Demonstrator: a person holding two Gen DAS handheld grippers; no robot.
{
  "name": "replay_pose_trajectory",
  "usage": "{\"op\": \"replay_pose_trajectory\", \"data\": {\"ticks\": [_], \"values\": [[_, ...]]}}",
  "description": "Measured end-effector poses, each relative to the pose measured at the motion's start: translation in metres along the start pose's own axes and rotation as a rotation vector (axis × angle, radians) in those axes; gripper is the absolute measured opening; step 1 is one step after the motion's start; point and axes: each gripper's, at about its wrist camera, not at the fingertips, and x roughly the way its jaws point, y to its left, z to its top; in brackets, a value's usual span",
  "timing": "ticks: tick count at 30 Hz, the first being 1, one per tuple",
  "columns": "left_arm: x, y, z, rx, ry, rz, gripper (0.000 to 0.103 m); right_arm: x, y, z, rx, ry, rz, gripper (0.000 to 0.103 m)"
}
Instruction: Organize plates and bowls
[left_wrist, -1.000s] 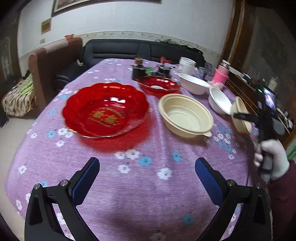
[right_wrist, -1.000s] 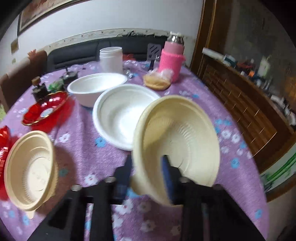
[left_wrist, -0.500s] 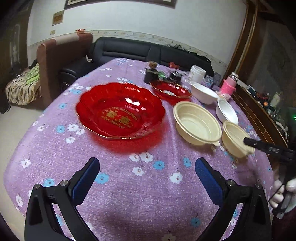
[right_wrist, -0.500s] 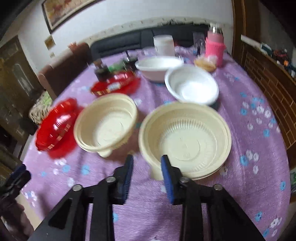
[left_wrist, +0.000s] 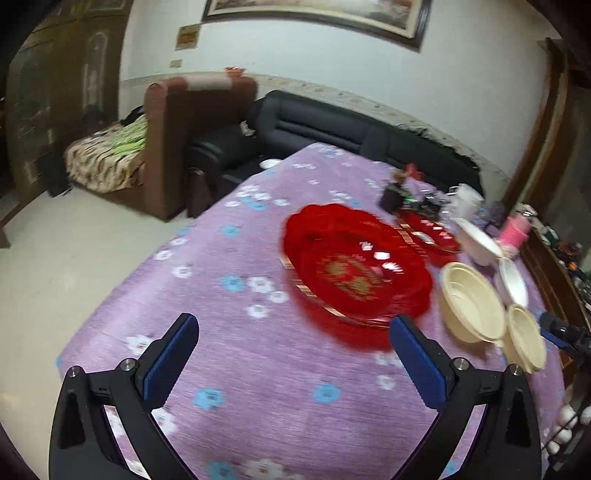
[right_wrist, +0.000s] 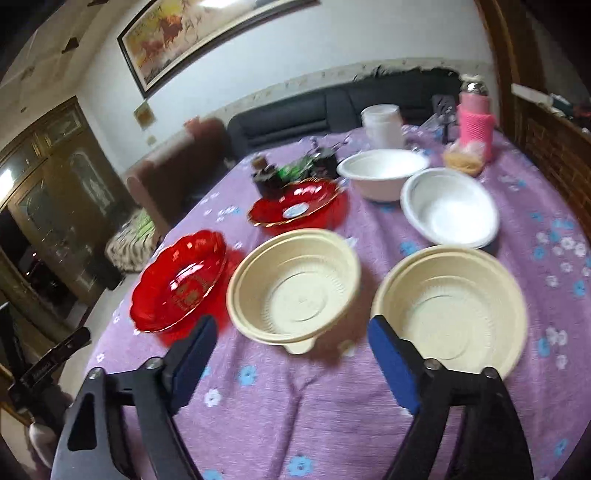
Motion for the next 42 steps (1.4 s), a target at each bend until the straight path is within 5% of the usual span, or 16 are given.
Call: {"op": "replay_pose_trajectory", "data": {"ticks": [5, 10, 17, 22, 28, 30, 36, 42], "values": [[0.014, 0.022, 0.012, -0.064, 0.041, 0.010, 0.103, 0.027, 0.039, 0.013, -0.089, 0.029, 0.033, 0.086], [0.037, 0.014, 0.035, 0.002, 0.074, 0.030, 0.103, 0.081, 0.074, 0.045, -0.148, 0.093, 0.043, 0.084], [0.100, 0.009, 0.062, -0.010, 0.213, -0.055, 0.103, 0.165, 0.090, 0.078, -0.182, 0.209, -0.059, 0.072], [0.137, 0.004, 0.064, 0.005, 0.291, -0.043, 0.102, 0.203, 0.095, 0.082, -0.172, 0.278, -0.088, 0.070], [0.156, -0.003, 0.063, 0.026, 0.341, -0.082, 0.060, 0.227, 0.106, 0.074, -0.231, 0.328, -0.121, 0.065], [0.164, -0.004, 0.060, 0.020, 0.372, -0.095, 0.035, 0.233, 0.104, 0.068, -0.225, 0.361, -0.098, 0.040], [0.162, -0.004, 0.061, 0.032, 0.357, -0.055, 0.030, 0.218, 0.106, 0.061, -0.212, 0.332, -0.072, 0.021], [0.143, 0.018, 0.070, -0.003, 0.307, -0.031, 0.030, 0.193, 0.128, 0.055, -0.215, 0.293, -0.005, 0.018]]}}
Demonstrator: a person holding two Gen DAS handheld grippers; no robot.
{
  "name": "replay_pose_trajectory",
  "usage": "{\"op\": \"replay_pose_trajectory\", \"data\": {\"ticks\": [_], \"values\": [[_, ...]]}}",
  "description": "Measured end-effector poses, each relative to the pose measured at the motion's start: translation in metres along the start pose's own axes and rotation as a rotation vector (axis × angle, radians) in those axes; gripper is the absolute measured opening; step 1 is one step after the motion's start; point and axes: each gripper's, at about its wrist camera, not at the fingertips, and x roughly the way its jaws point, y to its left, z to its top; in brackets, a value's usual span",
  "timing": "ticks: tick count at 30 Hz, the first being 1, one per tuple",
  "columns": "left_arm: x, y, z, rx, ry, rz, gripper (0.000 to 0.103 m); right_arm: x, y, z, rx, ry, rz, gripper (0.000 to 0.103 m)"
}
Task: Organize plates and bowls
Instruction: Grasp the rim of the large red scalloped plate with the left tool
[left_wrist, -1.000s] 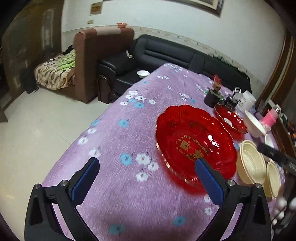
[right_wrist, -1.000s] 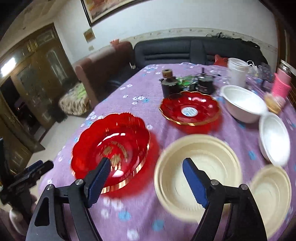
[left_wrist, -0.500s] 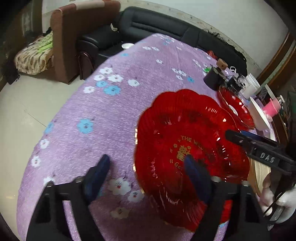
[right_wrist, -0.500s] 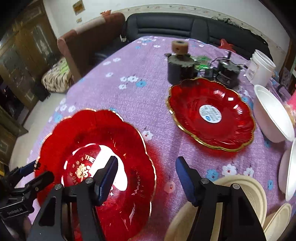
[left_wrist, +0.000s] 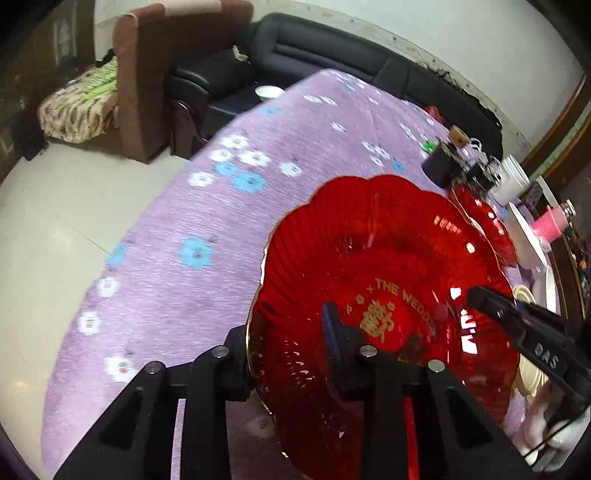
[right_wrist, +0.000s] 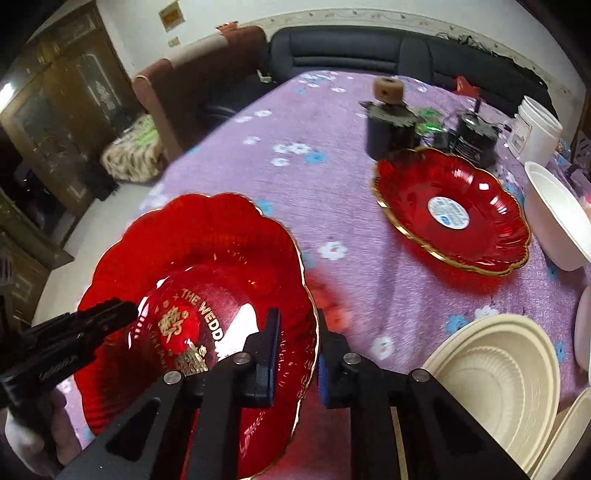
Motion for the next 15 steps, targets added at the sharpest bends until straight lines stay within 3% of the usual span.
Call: {"op": "replay_pose_trajectory", "data": {"ticks": [7, 15], "values": [[-0.005, 0.026, -0.008, -0.026, -0.002, 0.058, 0.030, 0.010, 0.027, -0.020, -0.016, 0.010, 0.047, 0.018], [-0.010, 0.026, -0.025, -0.015, 0.000, 0.052, 0.030, 0.015, 0.023, -0.044, 0.027, 0.037, 0.073, 0.018]]}}
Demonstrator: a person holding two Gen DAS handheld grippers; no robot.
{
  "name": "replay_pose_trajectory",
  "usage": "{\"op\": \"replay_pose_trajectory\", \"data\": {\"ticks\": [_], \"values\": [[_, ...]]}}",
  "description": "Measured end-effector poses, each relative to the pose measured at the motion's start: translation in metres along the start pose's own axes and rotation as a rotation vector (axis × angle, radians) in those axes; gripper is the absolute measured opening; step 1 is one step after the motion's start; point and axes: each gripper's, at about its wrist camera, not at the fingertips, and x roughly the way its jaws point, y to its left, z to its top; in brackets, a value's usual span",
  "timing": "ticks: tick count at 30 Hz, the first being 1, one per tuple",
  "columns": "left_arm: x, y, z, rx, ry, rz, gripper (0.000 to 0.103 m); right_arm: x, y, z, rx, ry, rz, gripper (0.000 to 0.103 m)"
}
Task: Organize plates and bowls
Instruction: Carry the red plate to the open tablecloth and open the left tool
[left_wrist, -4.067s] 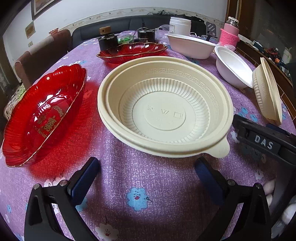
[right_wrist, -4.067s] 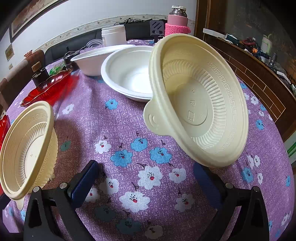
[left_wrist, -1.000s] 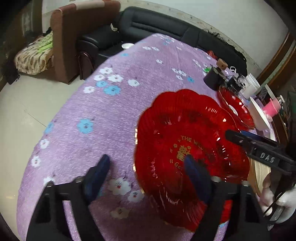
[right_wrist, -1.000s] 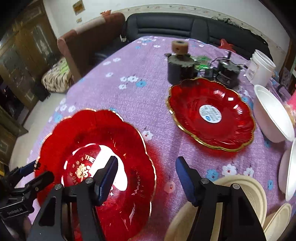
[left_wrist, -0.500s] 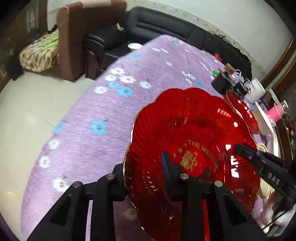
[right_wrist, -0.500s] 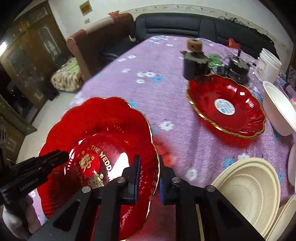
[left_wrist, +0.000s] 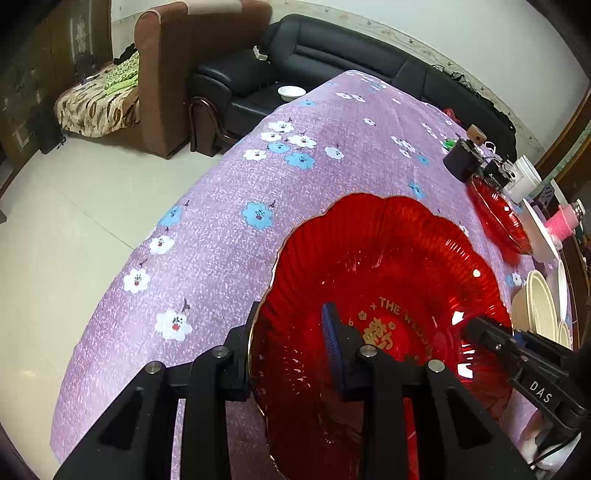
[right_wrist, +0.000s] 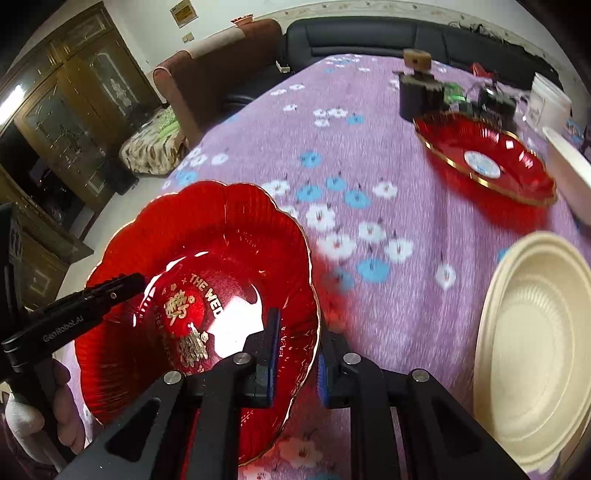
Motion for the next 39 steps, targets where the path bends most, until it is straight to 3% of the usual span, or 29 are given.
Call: {"op": "replay_pose_trajectory", "data": {"ticks": [7, 10, 12, 17, 23, 29, 34, 39], "values": [[-0.003, -0.011, -0.012, 0.038, 0.008, 0.039, 0.032, -0.006, -0.008, -0.014, 0.040, -0.020, 0.035, 0.020], [-0.014, -0.012, -0.020, 0.033, 0.000, 0.029, 0.046, -0.010, -0.013, -0.021, 0.061, -0.031, 0.079, 0.023], [-0.024, -0.012, -0.025, 0.030, -0.025, 0.037, 0.056, -0.016, -0.012, -0.026, 0.066, -0.046, 0.095, 0.033], [-0.063, -0.011, -0.037, 0.006, -0.122, 0.063, 0.063, -0.045, -0.017, -0.039, 0.061, -0.112, 0.100, 0.040], [-0.104, -0.032, -0.046, 0.033, -0.182, -0.006, 0.073, -0.081, -0.039, -0.057, 0.093, -0.160, 0.106, 0.043], [-0.135, -0.069, -0.058, 0.118, -0.192, -0.102, 0.075, -0.119, -0.079, -0.068, 0.143, -0.209, 0.055, 0.043], [-0.163, -0.092, -0.065, 0.175, -0.216, -0.146, 0.077, -0.167, -0.115, -0.081, 0.193, -0.265, 0.005, 0.043], [-0.211, -0.102, -0.076, 0.221, -0.285, -0.162, 0.077, -0.241, -0.134, -0.096, 0.201, -0.358, -0.040, 0.043]]}}
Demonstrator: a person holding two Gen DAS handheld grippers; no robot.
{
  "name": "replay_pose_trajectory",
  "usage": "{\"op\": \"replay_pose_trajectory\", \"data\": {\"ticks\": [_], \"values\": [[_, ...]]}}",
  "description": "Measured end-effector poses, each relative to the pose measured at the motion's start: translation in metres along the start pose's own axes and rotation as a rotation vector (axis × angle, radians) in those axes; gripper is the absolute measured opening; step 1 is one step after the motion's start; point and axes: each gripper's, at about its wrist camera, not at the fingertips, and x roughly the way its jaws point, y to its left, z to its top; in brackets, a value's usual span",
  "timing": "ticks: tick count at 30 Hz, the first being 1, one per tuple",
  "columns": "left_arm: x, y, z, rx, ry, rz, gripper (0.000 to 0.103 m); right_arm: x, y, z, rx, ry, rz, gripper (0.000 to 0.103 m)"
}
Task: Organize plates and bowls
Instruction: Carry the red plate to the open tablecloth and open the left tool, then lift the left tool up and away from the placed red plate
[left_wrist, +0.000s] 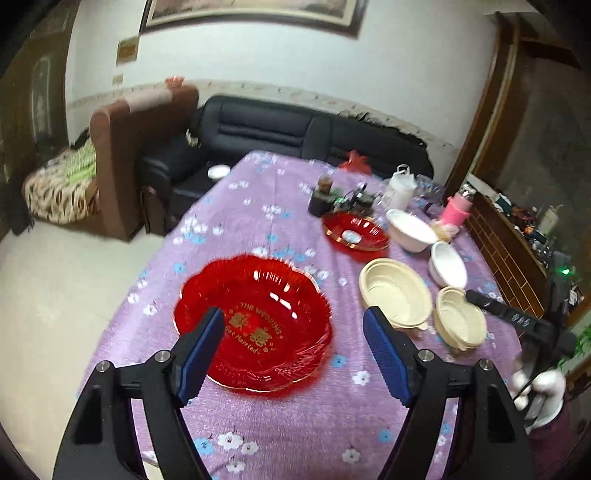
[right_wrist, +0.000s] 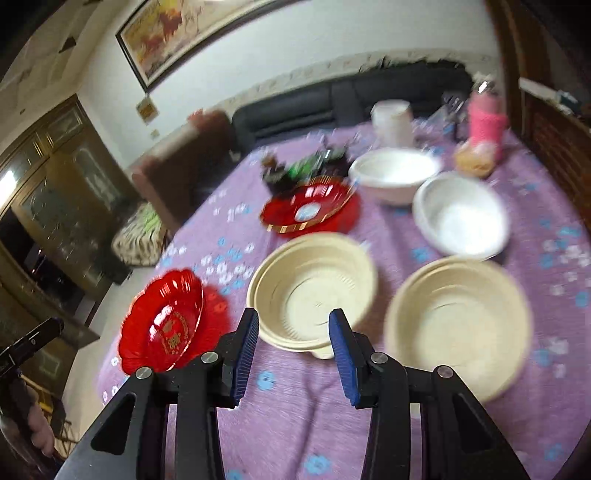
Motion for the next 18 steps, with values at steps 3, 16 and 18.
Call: {"op": "replay_pose_trajectory", "data": {"ticks": [3, 16, 18], "values": [[-0.036, -0.010, 0.009, 0.037, -0.046, -0.012, 0.077, -0.056, -0.005, 0.014, 0.006, -0.060, -0.021, 0.043], [-0.213, -0.031, 0.131, 0.121, -0.251, 0.027, 0.078, -0.380, 0.015, 0.169, 0.021, -0.500, -0.362, 0.048], [-0.240, -0.026, 0.160, 0.115, -0.306, 0.085, 0.083, -0.421, 0.021, 0.190, 0.030, -0.567, -0.433, 0.060]]}}
